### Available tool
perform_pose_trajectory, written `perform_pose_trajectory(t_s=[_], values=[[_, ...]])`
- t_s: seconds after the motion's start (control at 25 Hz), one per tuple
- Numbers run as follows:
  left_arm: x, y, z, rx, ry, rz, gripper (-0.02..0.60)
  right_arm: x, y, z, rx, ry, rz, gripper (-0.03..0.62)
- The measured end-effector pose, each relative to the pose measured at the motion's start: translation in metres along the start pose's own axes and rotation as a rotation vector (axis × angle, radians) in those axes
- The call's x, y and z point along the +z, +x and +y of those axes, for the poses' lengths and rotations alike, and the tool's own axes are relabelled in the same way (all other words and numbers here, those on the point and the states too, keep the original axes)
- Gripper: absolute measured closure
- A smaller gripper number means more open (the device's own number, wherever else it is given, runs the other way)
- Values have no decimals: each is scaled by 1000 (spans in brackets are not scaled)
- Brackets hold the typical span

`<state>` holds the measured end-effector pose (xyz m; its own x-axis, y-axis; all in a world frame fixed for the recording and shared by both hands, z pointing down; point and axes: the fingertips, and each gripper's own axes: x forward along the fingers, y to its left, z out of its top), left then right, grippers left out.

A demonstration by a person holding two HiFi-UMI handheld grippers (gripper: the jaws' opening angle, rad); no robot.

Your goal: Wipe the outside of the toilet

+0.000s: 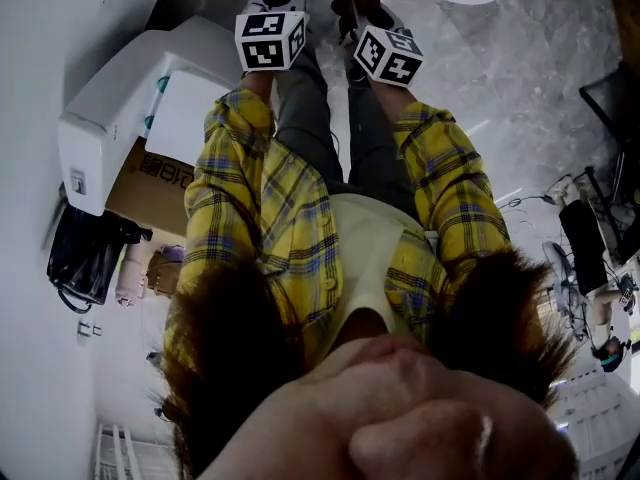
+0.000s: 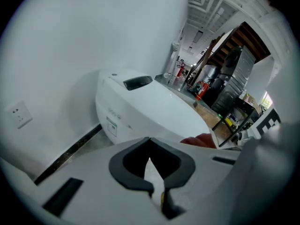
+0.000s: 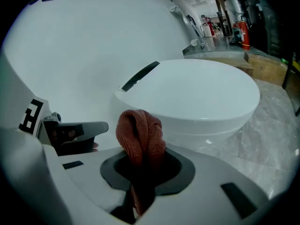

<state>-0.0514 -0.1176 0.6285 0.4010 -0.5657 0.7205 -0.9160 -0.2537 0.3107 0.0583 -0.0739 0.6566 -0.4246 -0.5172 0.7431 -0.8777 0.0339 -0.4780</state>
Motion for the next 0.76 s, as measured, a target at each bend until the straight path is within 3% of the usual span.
perform_pose_trajectory(t_s=[0.28,0.76], values=[[11,-21,72,76,-83,-50,574,13,56,82,97,-69,15,511],[18,-36,157,139,-156,-100,574,67,144,153,117,-101,-75,511]])
